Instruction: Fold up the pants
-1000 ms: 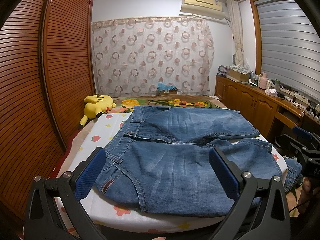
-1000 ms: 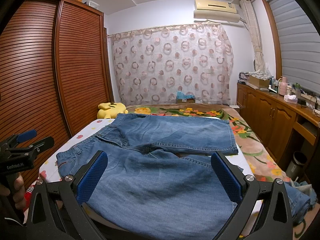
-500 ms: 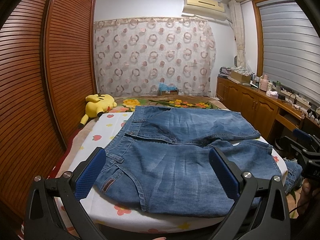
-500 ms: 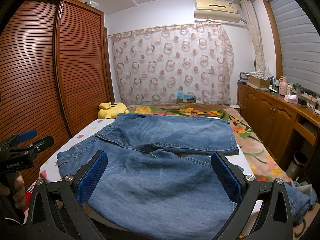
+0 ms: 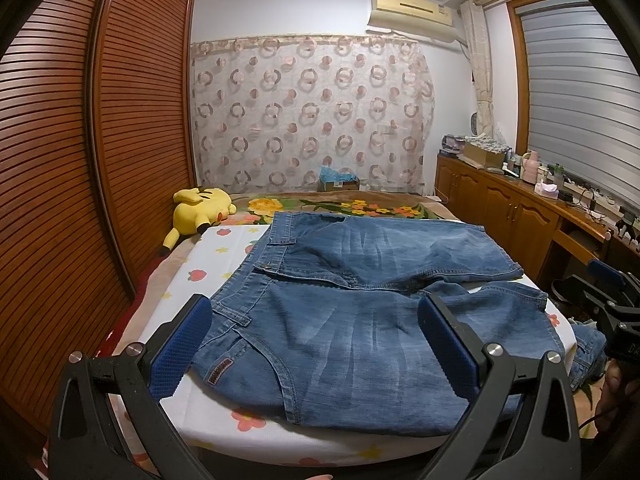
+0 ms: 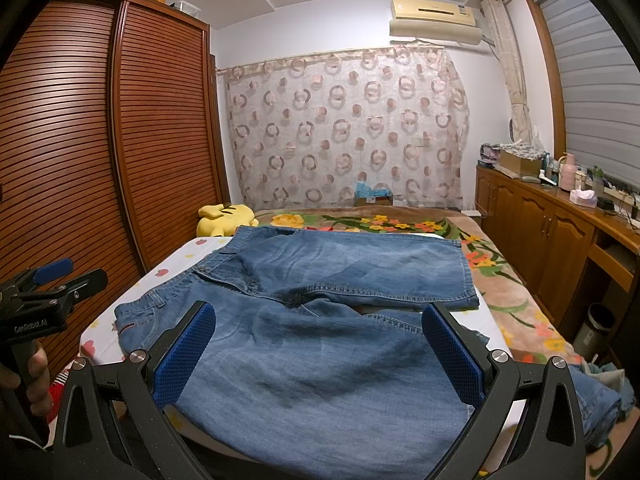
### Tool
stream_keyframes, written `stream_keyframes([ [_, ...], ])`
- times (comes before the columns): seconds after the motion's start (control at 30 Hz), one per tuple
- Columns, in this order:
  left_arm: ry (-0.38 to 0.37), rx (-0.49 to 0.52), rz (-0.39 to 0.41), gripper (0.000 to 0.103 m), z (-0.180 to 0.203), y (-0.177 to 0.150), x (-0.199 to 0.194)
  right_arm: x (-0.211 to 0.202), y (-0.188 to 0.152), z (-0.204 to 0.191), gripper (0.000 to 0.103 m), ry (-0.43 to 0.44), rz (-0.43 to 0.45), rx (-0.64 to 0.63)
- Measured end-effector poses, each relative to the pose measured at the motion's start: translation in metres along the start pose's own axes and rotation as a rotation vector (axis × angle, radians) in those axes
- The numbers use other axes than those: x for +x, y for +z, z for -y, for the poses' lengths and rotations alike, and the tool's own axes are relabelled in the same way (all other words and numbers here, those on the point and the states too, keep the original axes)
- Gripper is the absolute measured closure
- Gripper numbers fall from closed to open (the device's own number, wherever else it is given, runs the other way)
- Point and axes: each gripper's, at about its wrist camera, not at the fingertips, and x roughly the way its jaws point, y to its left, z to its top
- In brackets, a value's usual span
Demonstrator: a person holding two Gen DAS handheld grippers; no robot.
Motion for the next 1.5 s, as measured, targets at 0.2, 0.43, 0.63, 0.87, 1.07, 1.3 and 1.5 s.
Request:
stream_keyframes([
  [0.2, -0.001, -0.001, 0.0, 0.0, 0.0, 0.0, 0.0, 0.0, 0.0, 0.0, 0.0, 0.0, 0.0, -0.001],
  [0.43, 0.0, -0.004, 0.003, 0.0, 0.0, -0.003, 0.0, 0.0, 0.0, 0.0, 0.0, 0.0, 0.0, 0.0],
  [0.63, -0.001, -0.004, 0.003, 0.0, 0.0, -0.002, 0.0, 0.0, 0.0, 0.0, 0.0, 0.0, -0.001, 0.001],
  [0.87, -0.001, -0.005, 0.004, 0.0, 0.0, -0.002, 0.0, 0.0, 0.0, 0.0, 0.0, 0.0, -0.001, 0.001],
  [1.07, 0.0, -0.007, 0.004, 0.0, 0.0, -0.003, 0.0, 0.0, 0.0, 0.0, 0.0, 0.0, -0.001, 0.0],
  [1.3, -0.001, -0.007, 0.003, 0.0, -0.003, -0.002, 0.002, 0.0, 0.0, -0.001, 0.0, 0.002, -0.004, 0.001],
  [1.5, -0.01, -0.014, -0.028, 0.0, -0.011, -0.001, 0.0, 0.006, -0.004, 0.0, 0.0, 0.008, -0.026, 0.009],
])
